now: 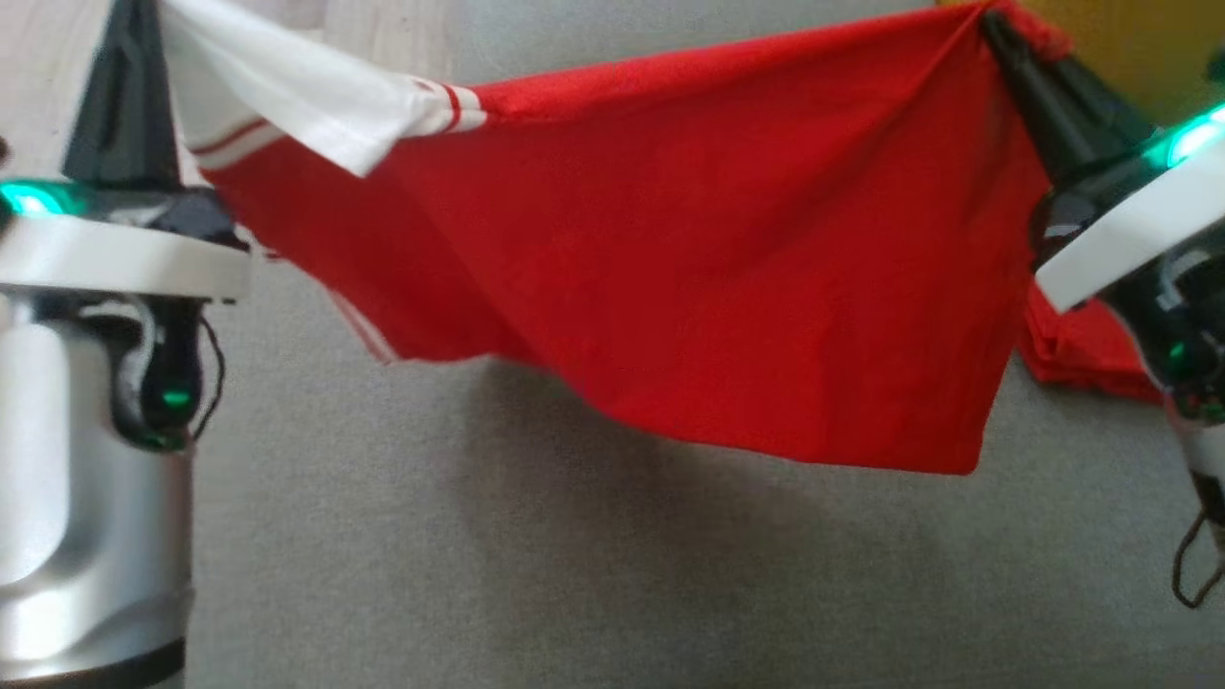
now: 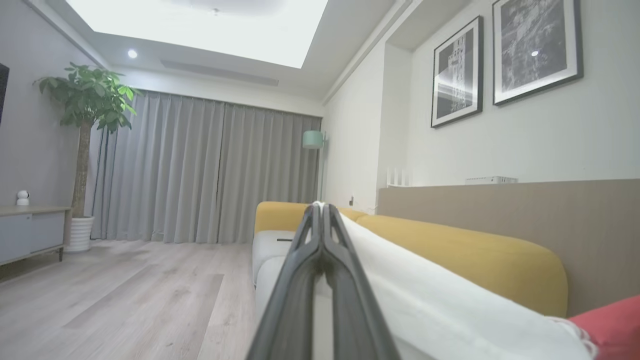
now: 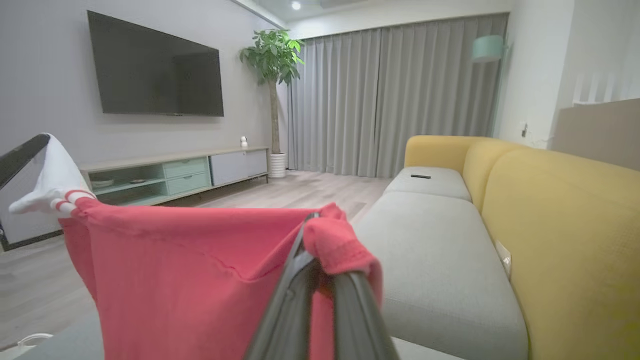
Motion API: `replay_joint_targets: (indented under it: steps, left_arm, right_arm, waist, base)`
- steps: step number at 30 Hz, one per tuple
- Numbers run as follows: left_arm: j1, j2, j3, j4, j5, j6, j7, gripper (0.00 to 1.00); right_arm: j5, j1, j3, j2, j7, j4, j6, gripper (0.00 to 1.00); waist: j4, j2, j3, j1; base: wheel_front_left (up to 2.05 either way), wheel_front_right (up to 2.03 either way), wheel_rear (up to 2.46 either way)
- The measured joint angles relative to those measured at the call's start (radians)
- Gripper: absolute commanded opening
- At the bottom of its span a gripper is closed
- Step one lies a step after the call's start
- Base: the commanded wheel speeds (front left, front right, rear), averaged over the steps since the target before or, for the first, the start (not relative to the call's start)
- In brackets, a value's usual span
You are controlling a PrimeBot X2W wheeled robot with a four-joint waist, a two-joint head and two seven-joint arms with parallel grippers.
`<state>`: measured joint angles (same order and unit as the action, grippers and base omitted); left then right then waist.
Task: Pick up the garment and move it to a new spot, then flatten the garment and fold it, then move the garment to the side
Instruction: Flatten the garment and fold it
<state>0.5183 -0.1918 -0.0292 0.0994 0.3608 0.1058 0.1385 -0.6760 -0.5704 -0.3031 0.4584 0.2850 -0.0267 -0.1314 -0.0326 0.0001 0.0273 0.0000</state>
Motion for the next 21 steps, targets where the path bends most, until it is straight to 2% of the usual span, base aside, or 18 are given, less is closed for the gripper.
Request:
replay_joint_targets:
  steps: [6, 11, 17, 21]
  left_arm:
    - [-0.002, -0.025, 0.041, -0.105, 0.024, -0.021, -0.048, 0.00]
    - [-0.030, -0.053, 0.049, -0.176, 0.029, -0.035, -0.110, 0.00]
    - [-0.029, -0.084, 0.038, -0.135, 0.030, -0.025, -0.163, 0.00]
    - [0.101, -0.106, -0.003, -0.018, 0.049, -0.003, -0.192, 0.00]
  right_arm:
    - [-0.057, -0.002, 0.052, -0.015, 0.053, -0.052, 0.000, 0.00]
    - [-0.052, 0.019, 0.098, -0.021, 0.123, -0.090, 0.000, 0.00]
    - [-0.053, 0.017, 0.117, -0.054, 0.186, -0.066, 0.000, 0.00]
    - [-0.046, -0.111, 0.082, -0.050, 0.231, 0.031, 0.000, 0.00]
  waist:
    - [0.021, 0.0000, 0.010, 0.0000]
    - [0.032, 0.0000, 0.000, 0.0000]
    - [0.035, 0.0000, -0.055, 0.0000]
    - [0.034, 0.0000, -0.132, 0.0001]
  base:
    - [0.00, 0.00, 0.00]
    - [0.00, 0.00, 0.00]
    - [0.00, 0.00, 0.00]
    - [0.00, 0.00, 0.00]
